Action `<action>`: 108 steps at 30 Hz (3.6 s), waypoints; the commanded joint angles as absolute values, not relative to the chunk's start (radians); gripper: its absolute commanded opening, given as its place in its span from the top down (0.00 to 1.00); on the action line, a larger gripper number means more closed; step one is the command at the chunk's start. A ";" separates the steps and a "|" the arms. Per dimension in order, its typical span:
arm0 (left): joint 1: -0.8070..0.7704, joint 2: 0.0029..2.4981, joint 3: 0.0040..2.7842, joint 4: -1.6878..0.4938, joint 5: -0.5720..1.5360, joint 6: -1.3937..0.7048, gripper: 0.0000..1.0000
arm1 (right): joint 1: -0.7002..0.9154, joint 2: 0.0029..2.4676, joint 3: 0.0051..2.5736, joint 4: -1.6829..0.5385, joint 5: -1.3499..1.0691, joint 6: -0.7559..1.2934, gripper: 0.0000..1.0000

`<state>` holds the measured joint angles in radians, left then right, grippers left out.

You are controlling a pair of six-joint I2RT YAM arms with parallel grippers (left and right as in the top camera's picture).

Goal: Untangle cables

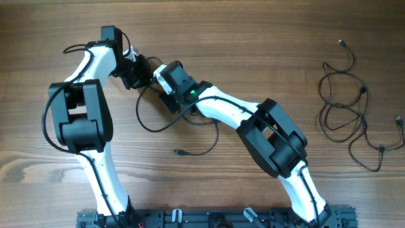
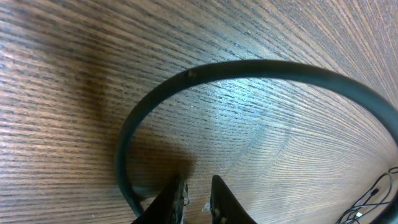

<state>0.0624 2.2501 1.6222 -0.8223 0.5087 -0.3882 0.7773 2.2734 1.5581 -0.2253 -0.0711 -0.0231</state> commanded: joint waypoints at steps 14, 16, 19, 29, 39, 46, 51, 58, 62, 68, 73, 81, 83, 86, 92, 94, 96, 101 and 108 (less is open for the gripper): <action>0.140 2.264 1.616 -0.847 0.900 -0.170 0.96 | 0.775 2.308 1.499 -0.236 -0.051 -0.131 0.96; 0.157 2.252 1.616 -0.858 1.007 -0.092 0.96 | 0.775 2.308 1.499 -0.236 -0.051 -0.131 0.96; 0.180 2.246 1.616 -0.870 1.024 -0.063 0.95 | 0.772 2.308 1.499 -0.234 -0.050 -0.128 0.96; 0.232 2.246 1.616 -0.892 0.600 -0.335 0.91 | 0.733 2.308 1.499 -0.223 -0.014 0.018 0.96; 0.193 2.246 1.616 -0.898 0.412 -0.405 0.68 | 0.704 2.308 1.498 -0.228 -0.022 0.183 0.82; 0.181 2.246 1.616 -0.893 0.410 -0.405 0.65 | 0.703 2.308 1.498 -0.232 -0.022 0.184 0.67; 0.181 2.246 1.616 -0.891 0.410 -0.405 0.64 | 0.703 2.308 1.498 -0.233 -0.022 0.177 0.82; 0.181 2.246 1.616 -0.890 0.410 -0.405 0.63 | 0.702 2.307 1.499 -0.236 -0.051 0.131 0.96; 0.181 2.246 1.616 -0.889 0.410 -0.405 0.62 | 0.692 2.262 1.499 -0.239 -0.113 0.131 0.96; 0.181 2.246 1.616 -0.886 0.410 -0.405 0.59 | 0.683 2.082 1.500 -0.244 -0.197 0.132 0.96; 0.181 2.246 1.616 -0.886 0.410 -0.405 0.57 | 0.683 1.947 1.499 -0.245 -0.200 0.130 0.96; 0.181 2.246 1.616 -0.886 0.410 -0.405 0.57 | 0.664 1.784 1.500 -0.152 -0.196 0.020 0.96; 0.181 2.246 1.616 -0.886 0.410 -0.405 0.57 | 0.650 1.752 1.500 -0.094 -0.181 -0.009 0.96; 0.181 2.246 1.616 -0.886 0.410 -0.405 0.56 | 0.623 1.710 1.500 -0.024 -0.126 -0.057 0.96; 0.181 2.246 1.616 -0.886 0.410 -0.405 0.56 | 0.522 1.677 1.499 0.042 0.015 -0.135 0.96; 0.181 2.246 1.616 -0.886 0.410 -0.405 0.56 | 0.480 1.678 1.499 0.025 0.115 -0.134 0.96; 0.181 2.246 1.616 -0.886 0.410 -0.405 0.56 | 0.429 1.678 1.499 -0.015 0.202 -0.134 0.96; 0.181 2.246 1.616 -0.886 0.410 -0.405 0.56 | 0.307 1.678 1.499 -0.142 0.311 -0.131 0.96; 0.181 2.246 1.616 -0.886 0.410 -0.405 0.55 | 0.130 1.678 1.499 -0.396 0.338 -0.131 0.96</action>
